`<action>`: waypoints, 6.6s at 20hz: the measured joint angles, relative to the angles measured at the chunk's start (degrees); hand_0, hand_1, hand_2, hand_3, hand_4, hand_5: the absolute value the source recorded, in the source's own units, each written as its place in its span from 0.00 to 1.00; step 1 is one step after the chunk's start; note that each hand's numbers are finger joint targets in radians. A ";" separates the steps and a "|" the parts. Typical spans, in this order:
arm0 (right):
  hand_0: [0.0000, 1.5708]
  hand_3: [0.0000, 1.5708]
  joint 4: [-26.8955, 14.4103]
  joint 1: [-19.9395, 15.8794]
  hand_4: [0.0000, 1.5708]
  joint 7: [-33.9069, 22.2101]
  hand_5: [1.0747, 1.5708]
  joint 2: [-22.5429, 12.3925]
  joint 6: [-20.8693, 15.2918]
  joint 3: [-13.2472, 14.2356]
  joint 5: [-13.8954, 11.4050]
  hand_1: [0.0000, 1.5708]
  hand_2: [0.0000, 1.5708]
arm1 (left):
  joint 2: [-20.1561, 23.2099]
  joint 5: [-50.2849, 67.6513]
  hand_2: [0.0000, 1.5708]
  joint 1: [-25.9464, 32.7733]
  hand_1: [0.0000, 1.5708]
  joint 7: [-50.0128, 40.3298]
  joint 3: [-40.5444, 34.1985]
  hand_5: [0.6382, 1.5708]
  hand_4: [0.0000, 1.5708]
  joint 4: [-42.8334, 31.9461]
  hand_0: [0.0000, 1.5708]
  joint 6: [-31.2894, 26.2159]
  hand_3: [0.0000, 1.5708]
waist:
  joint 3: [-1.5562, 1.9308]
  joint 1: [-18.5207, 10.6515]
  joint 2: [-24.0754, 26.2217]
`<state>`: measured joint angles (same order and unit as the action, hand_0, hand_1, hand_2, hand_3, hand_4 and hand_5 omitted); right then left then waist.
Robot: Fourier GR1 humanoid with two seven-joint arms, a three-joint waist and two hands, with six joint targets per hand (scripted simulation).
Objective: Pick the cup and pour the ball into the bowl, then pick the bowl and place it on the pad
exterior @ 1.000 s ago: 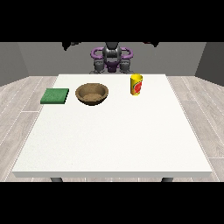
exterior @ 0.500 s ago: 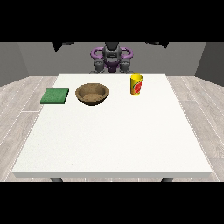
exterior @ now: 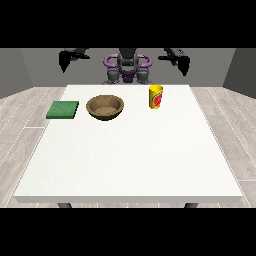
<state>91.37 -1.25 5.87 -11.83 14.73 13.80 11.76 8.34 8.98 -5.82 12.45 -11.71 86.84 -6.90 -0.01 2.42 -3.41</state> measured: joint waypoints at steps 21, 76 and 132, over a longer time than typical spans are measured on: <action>0.00 0.00 -10.18 -6.50 0.00 9.87 1.00 -1.35 3.03 1.03 -1.76 0.00 0.00 | -4.79 -8.35 0.00 -14.31 0.00 32.59 -1.02 0.95 0.00 -40.30 0.00 8.98 0.00 | 0.00 3.44 -7.96; 0.00 0.00 -32.25 -10.33 0.00 10.65 1.00 -9.76 11.12 6.32 0.55 0.00 0.00 | 1.63 -77.88 1.00 -46.26 0.94 -28.84 37.95 0.49 1.00 -50.15 0.94 30.40 1.00 | 0.14 4.57 7.07; 0.00 0.00 -46.03 -25.44 0.12 15.97 0.98 2.49 -11.63 6.31 -1.67 0.00 0.00 | -3.41 -15.62 0.00 -19.39 0.00 -0.01 14.25 0.99 0.00 -15.32 0.00 13.79 0.00 | 0.02 -10.98 -7.30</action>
<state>45.34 -26.69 21.84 -9.33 3.10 20.11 10.10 4.93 -6.64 -25.21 12.44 2.55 71.52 6.89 0.01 -8.56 -10.71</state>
